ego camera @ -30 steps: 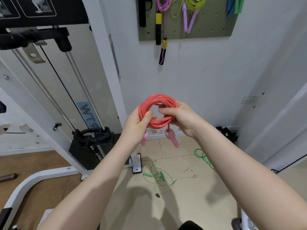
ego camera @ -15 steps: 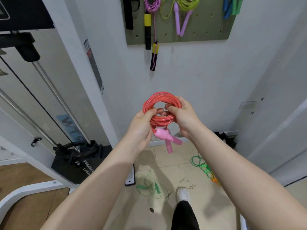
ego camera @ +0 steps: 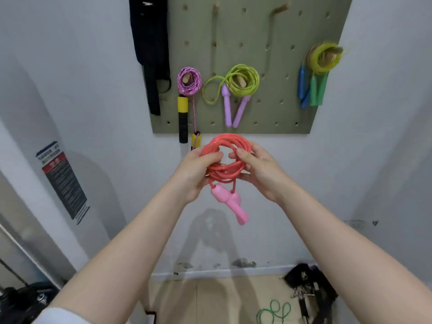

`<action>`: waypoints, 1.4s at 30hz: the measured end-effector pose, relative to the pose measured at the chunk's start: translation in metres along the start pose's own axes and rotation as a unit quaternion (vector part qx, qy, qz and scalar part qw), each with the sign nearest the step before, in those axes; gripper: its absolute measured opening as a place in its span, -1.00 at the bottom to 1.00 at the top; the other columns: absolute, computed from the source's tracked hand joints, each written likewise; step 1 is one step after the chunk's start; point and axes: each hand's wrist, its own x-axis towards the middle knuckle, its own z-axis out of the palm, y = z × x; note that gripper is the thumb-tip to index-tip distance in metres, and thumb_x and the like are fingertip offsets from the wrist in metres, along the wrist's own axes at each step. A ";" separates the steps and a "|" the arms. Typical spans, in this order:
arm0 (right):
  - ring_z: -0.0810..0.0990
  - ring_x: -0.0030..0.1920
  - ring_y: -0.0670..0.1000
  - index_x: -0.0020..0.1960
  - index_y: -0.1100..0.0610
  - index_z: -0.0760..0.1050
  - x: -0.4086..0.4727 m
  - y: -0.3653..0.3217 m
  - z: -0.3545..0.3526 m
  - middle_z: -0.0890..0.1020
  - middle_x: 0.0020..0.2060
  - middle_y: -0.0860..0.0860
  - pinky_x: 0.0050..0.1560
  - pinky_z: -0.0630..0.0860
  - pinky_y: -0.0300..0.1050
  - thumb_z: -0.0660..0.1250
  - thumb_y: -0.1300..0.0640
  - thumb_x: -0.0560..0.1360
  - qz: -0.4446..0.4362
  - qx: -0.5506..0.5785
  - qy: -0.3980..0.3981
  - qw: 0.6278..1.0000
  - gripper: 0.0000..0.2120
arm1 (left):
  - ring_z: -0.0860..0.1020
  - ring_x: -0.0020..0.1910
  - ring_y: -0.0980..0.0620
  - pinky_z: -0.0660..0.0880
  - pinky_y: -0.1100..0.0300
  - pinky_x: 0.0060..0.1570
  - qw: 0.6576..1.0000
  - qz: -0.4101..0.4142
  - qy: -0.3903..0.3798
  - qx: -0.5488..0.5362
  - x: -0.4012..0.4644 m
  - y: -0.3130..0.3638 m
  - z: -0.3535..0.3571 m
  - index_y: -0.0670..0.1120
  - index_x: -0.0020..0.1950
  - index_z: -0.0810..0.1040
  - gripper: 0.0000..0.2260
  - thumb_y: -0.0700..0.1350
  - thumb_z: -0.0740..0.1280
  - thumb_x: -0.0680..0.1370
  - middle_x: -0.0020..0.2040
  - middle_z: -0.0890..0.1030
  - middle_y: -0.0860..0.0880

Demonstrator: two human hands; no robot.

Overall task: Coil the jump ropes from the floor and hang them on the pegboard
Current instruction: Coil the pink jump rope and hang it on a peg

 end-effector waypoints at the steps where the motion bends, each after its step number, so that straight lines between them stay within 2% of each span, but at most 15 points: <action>1: 0.57 -0.09 -0.02 0.19 0.01 0.39 0.010 -0.008 -0.012 0.57 -0.05 0.03 -0.07 0.54 -0.11 0.22 0.17 0.57 -0.014 -0.004 -0.014 1.000 -0.79 | 0.52 -0.38 0.11 0.50 0.18 -0.18 0.999 -0.004 -0.035 0.006 0.011 0.007 0.007 -0.07 -0.11 0.52 -0.91 -0.24 0.28 0.54 -0.41 0.50 0.06; 3: 0.57 -0.11 -0.02 0.28 -0.05 0.36 0.029 -0.021 -0.032 0.57 -0.03 0.04 -0.03 0.54 -0.09 0.23 0.25 0.55 -0.036 -0.019 -0.056 0.998 -0.64 | 0.54 -0.30 0.07 0.53 0.16 -0.11 0.996 -0.004 -0.086 0.035 0.033 0.019 0.013 -0.06 -0.06 0.55 -0.96 -0.14 0.33 0.52 -0.39 0.51 0.05; 7: 0.52 -0.10 0.01 0.22 -0.07 0.43 0.062 -0.046 -0.047 0.50 -0.07 0.08 -0.05 0.56 -0.10 0.22 0.44 0.46 -0.088 -0.096 -0.090 0.987 -0.51 | 0.51 -0.30 0.02 0.51 0.15 -0.16 0.993 0.034 -0.083 0.080 0.075 0.041 0.020 -0.11 0.07 0.51 -0.74 0.03 0.31 0.49 -0.44 0.51 0.06; 10: 0.53 -0.06 0.05 0.19 -0.08 0.41 0.089 -0.066 -0.046 0.51 0.01 0.09 -0.07 0.56 -0.05 0.18 0.37 0.52 -0.140 -0.106 -0.066 0.982 -0.60 | 0.52 -0.39 0.09 0.49 0.20 -0.27 0.990 0.093 -0.062 0.082 0.100 0.061 0.029 -0.08 -0.02 0.48 -0.82 0.02 0.22 0.57 -0.48 0.52 0.10; 14: 0.55 -0.05 0.17 0.20 -0.09 0.31 0.127 -0.091 -0.040 0.52 0.09 0.13 -0.07 0.51 0.26 0.27 0.13 0.53 -0.200 -0.102 -0.021 0.974 -0.71 | 0.42 -0.42 0.10 0.37 0.23 -0.34 0.985 0.164 -0.027 0.047 0.134 0.097 0.029 -0.13 0.03 0.47 -0.78 0.01 0.20 0.59 -0.46 0.44 0.09; 19: 0.51 -0.10 -0.09 0.17 -0.02 0.29 0.175 -0.132 -0.023 0.50 -0.06 -0.02 -0.04 0.50 -0.05 0.18 0.21 0.58 -0.287 -0.127 0.026 0.949 -0.78 | 0.46 -0.33 0.08 0.39 0.14 -0.20 0.974 0.216 -0.008 0.070 0.165 0.139 0.018 -0.09 0.00 0.46 -0.82 0.02 0.21 0.59 -0.28 0.46 0.01; 22: 0.51 -0.07 -0.14 0.18 -0.02 0.30 0.203 -0.161 -0.016 0.50 -0.06 -0.07 0.06 0.47 -0.01 0.18 0.20 0.58 -0.325 -0.155 0.030 0.933 -0.78 | 0.51 -0.37 0.12 0.46 0.18 -0.21 0.966 0.246 0.005 0.073 0.184 0.174 0.012 -0.05 0.01 0.46 -0.83 0.02 0.17 0.61 -0.28 0.48 0.02; 25: 0.53 -0.10 -0.19 0.16 -0.03 0.31 0.232 -0.186 -0.010 0.52 -0.10 -0.10 0.03 0.48 -0.04 0.20 0.19 0.57 -0.350 -0.177 0.023 0.920 -0.78 | 0.46 -0.34 0.11 0.43 0.18 -0.22 0.949 0.293 0.047 0.106 0.206 0.204 0.005 -0.04 0.01 0.48 -0.80 0.05 0.15 0.62 -0.26 0.46 0.03; 29: 0.54 -0.18 -0.35 0.17 0.02 0.30 0.264 -0.202 -0.008 0.52 -0.12 -0.18 -0.06 0.44 -0.36 0.16 0.21 0.59 -0.377 -0.210 0.044 0.901 -0.80 | 0.43 -0.28 0.04 0.39 0.19 -0.29 0.933 0.324 0.076 0.136 0.240 0.221 -0.001 -0.01 -0.03 0.49 -0.81 0.04 0.15 0.62 -0.25 0.45 0.02; 30: 0.54 -0.14 -0.33 0.18 0.03 0.31 0.272 -0.204 -0.007 0.52 -0.10 -0.17 -0.03 0.42 -0.39 0.15 0.20 0.59 -0.380 -0.225 0.058 0.895 -0.81 | 0.44 -0.27 0.03 0.40 0.21 -0.32 0.933 0.323 0.080 0.136 0.248 0.224 -0.003 -0.01 -0.04 0.49 -0.82 0.04 0.16 0.62 -0.26 0.46 0.01; 33: 0.49 0.11 -0.05 0.26 0.05 0.35 0.300 -0.204 -0.008 0.53 0.07 0.01 0.20 0.36 -0.20 0.15 0.17 0.58 -0.380 -0.289 0.113 0.872 -0.75 | 0.49 -0.27 0.01 0.45 0.32 -0.42 0.933 0.304 0.113 0.158 0.272 0.225 -0.006 -0.07 0.00 0.50 -0.80 0.01 0.17 0.62 -0.26 0.50 -0.01; 35: 0.44 0.11 -0.01 0.34 0.04 0.32 0.315 -0.200 -0.010 0.45 0.15 0.09 0.21 0.30 -0.21 0.12 0.14 0.60 -0.359 -0.344 0.130 0.858 -0.69 | 0.55 -0.18 -0.05 0.56 0.19 -0.22 0.911 0.316 0.154 0.218 0.291 0.220 -0.009 -0.08 0.04 0.49 -0.82 -0.02 0.17 0.61 -0.20 0.55 -0.01; 37: 0.45 0.09 0.09 0.41 0.02 0.26 0.326 -0.195 -0.013 0.36 0.20 0.12 0.19 0.36 -0.10 0.07 0.09 0.62 -0.340 -0.421 0.149 0.828 -0.64 | 0.58 -0.08 -0.13 0.51 0.03 -0.02 0.855 0.339 0.206 0.335 0.307 0.216 -0.013 -0.08 0.07 0.48 -0.82 -0.03 0.15 0.61 -0.13 0.60 -0.06; 40: 0.29 0.32 0.20 0.49 0.07 0.12 0.342 -0.187 -0.017 0.22 0.40 0.16 0.25 0.30 0.06 0.05 0.05 0.62 -0.330 -0.608 0.242 0.681 -0.55 | 0.54 0.01 -0.16 0.43 0.06 -0.03 0.814 0.351 0.259 0.384 0.322 0.216 -0.009 -0.10 0.11 0.46 -0.78 -0.02 0.13 0.61 -0.02 0.60 -0.14; 42: 0.15 0.44 0.19 0.51 0.18 0.05 0.349 -0.183 -0.019 0.13 0.49 0.16 0.36 0.19 0.06 0.06 0.07 0.61 -0.368 -0.638 0.251 0.628 -0.49 | 0.47 0.11 -0.14 0.35 0.03 0.04 0.764 0.373 0.319 0.418 0.327 0.212 -0.002 -0.11 0.14 0.45 -0.76 -0.01 0.13 0.60 0.10 0.54 -0.13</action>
